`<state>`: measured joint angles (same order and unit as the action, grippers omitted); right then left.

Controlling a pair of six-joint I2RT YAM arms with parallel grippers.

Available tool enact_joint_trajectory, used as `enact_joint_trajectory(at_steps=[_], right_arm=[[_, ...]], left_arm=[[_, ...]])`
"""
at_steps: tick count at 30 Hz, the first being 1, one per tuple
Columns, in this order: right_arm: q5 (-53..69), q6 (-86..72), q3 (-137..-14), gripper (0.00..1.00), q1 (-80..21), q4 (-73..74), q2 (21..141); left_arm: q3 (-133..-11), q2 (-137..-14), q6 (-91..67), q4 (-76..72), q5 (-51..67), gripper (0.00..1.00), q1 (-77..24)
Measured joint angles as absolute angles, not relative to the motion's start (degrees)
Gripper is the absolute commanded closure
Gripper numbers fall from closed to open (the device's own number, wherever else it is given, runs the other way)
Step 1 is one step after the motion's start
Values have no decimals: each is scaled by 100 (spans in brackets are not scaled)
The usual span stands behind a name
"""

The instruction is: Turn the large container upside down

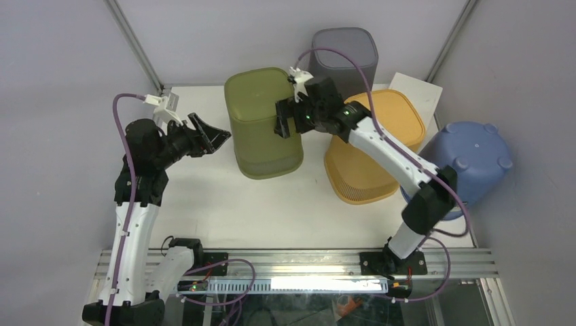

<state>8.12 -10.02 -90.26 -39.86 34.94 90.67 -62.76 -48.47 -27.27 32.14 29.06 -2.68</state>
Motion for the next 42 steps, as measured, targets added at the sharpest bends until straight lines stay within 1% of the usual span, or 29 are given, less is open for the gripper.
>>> enact_joint_trajectory(at_steps=[3, 8, 9, 11, 14, 17, 20, 22, 24, 27, 30, 34, 42], right_arm=[[746, -1050, -10009, 1, -3975, 3452, 10071], [506, -1288, -12462, 1, -3986, 3656, 11981], [451, -1345, -12818, 1, -3988, 3723, 12241], [373, -1422, -13054, 1, -3990, 3850, 12442], [292, -1500, -12532, 1, -3990, 3887, 12182], [217, -1516, -11432, 1, -3992, 3907, 11467], [193, -1533, -10591, 1, -4001, 4029, 10694], [141, -1544, -10213, 1, -4012, 4132, 10184], [12, -1559, -9939, 1, -4029, 4265, 9686], [-333, -1577, -9653, 1, -4082, 4515, 9059], [-698, -1588, -9574, 1, -4110, 4805, 8796], [-1140, -1597, -9445, 1, -4115, 5054, 8766], [-1470, -1590, -9249, 1, -4152, 5179, 8764]], left_arm=[[-6077, -4757, -2740, 3236, 2904, 30, -268], [-6001, -4560, -2738, 3391, 2840, 23, -268], [-6001, -4517, -2731, 3428, 2818, 23, -268], [-6001, -4445, -2707, 3511, 2775, 21, -268], [-5940, -4418, -2644, 3544, 2731, 19, -268], [-5789, -4462, -2587, 3588, 2720, 14, -270], [-5647, -4598, -2510, 3704, 2668, 11, -305], [-5616, -4696, -2453, 3826, 2552, 8, -377], [-5610, -4788, -2397, 3885, 2388, 3, -523], [-5601, -4915, -2342, 3948, 2095, 1, -781], [-5509, -5057, -2335, 3962, 1758, 1, -980], [-5317, -5266, -2346, 4012, 1345, 1, -1046], [-5262, -5498, -2598, 4250, 537, 1, -1050]])
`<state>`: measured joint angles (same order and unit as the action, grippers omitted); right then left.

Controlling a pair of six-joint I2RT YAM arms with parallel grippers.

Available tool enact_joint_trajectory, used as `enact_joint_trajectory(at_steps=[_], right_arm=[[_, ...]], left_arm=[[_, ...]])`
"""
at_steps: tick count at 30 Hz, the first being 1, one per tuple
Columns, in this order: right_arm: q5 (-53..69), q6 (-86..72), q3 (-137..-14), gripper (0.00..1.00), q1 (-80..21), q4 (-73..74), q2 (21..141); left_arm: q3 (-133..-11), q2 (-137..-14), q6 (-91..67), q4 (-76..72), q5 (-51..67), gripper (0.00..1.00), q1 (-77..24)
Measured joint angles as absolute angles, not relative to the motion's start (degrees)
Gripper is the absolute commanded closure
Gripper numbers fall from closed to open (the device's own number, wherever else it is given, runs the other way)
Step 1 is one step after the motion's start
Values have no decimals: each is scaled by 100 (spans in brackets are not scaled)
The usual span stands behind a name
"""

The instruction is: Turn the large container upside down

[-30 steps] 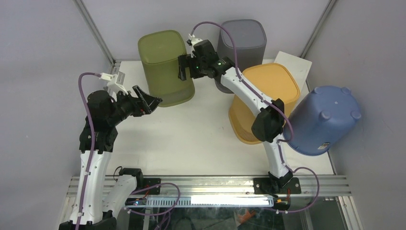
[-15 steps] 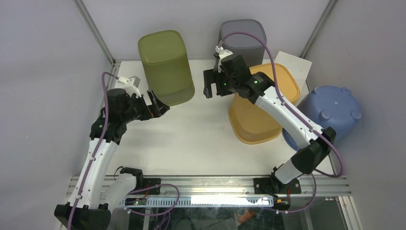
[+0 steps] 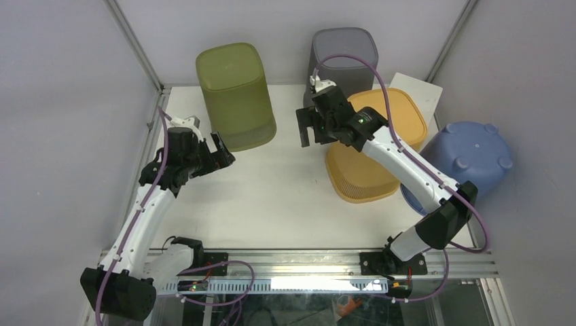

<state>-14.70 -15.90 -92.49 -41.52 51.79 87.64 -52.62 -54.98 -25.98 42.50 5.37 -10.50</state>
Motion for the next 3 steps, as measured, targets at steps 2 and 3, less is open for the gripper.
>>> enact_joint_trajectory(at_steps=[2, 3], right_arm=[[-1479, -1575, -9194, 1, -4152, 5133, 8757], [-1472, -1555, -9150, 1, -4152, 5096, 8746]], left_arm=[[-5262, -5518, -2628, 4283, 440, 1, -1052], [-5260, -5518, -2641, 4309, 412, 1, -1052]])
